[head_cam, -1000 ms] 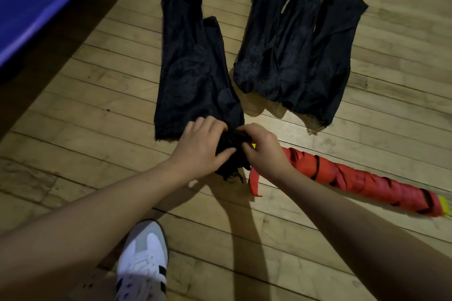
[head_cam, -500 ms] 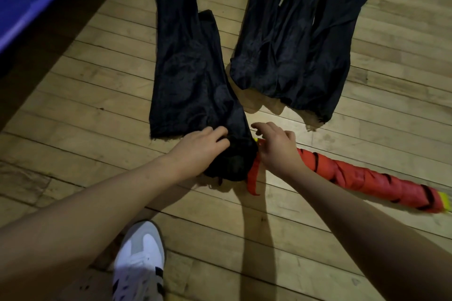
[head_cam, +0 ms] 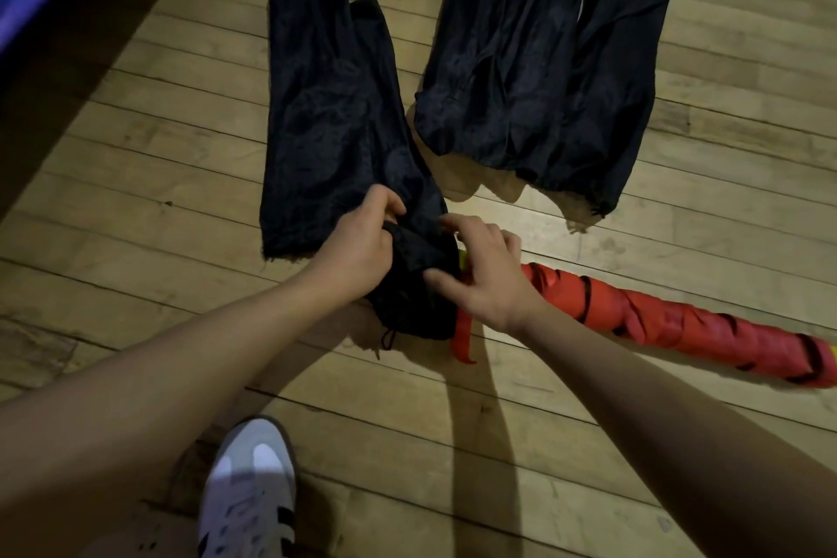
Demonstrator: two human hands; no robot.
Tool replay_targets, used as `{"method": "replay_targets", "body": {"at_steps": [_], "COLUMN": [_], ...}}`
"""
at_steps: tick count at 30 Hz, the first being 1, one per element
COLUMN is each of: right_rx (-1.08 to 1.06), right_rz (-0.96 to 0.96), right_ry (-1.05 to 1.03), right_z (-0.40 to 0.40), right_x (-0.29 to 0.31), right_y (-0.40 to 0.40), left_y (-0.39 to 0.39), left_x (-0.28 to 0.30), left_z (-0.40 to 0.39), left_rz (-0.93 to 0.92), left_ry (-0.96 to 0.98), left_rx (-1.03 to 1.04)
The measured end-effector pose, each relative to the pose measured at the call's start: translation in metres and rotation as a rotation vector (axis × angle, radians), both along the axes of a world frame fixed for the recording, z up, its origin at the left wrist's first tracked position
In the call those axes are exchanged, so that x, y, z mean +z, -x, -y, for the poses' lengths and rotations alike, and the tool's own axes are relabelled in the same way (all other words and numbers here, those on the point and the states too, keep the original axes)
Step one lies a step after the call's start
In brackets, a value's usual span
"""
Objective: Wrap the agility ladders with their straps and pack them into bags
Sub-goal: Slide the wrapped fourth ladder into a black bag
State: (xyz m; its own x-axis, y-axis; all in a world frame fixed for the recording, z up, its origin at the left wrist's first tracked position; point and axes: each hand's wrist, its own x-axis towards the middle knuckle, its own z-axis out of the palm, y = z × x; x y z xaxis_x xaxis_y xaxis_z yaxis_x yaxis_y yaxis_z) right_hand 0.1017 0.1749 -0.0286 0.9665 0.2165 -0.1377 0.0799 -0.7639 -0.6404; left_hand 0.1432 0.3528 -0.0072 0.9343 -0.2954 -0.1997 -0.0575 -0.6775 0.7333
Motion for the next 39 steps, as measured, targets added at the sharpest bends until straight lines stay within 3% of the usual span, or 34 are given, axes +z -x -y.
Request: {"method": "replay_targets", "body": {"at_steps": [3,8,13,18,22,24,26,32,39], "right_rx": [0.125,-0.224,-0.218,-0.21,-0.281,-0.313,-0.291,-0.01,0.153], "right_rz": [0.095,-0.01,-0.044,-0.017,0.007,-0.024,-0.053,-0.129,-0.169], "right_ry": [0.195,-0.01,-0.047,-0.036,0.002,0.038,0.083,0.245,0.693], "right_z": [-0.008,-0.011,-0.012,-0.015,-0.01,-0.004,0.002,0.027,0.05], "right_x": [-0.003,0.006,0.013,0.019,0.011,0.008,0.004,0.009,-0.01], "right_y": [-0.005,-0.016,-0.016,-0.018,-0.02,-0.022,-0.023,0.0,0.016], "left_y": [0.002,0.006,0.012,0.006,0.004,0.005,0.009,0.009,0.011], "left_x": [-0.001,-0.004,-0.002,0.0,-0.003,-0.004,-0.004,-0.019,-0.028], "left_z": [0.0,-0.015,-0.021,-0.011,-0.019,-0.025,-0.026,-0.013,-0.005], "left_rz": [0.013,0.162,0.233,0.241,0.291,0.302,0.377,0.531,0.508], "left_ry": [0.014,-0.252,-0.386,-0.694,-0.442,-0.242,-0.163,-0.465,-0.415], "left_rx": [-0.025,-0.217,-0.288,-0.241,-0.272,-0.345,-0.464,-0.704,-0.644]}}
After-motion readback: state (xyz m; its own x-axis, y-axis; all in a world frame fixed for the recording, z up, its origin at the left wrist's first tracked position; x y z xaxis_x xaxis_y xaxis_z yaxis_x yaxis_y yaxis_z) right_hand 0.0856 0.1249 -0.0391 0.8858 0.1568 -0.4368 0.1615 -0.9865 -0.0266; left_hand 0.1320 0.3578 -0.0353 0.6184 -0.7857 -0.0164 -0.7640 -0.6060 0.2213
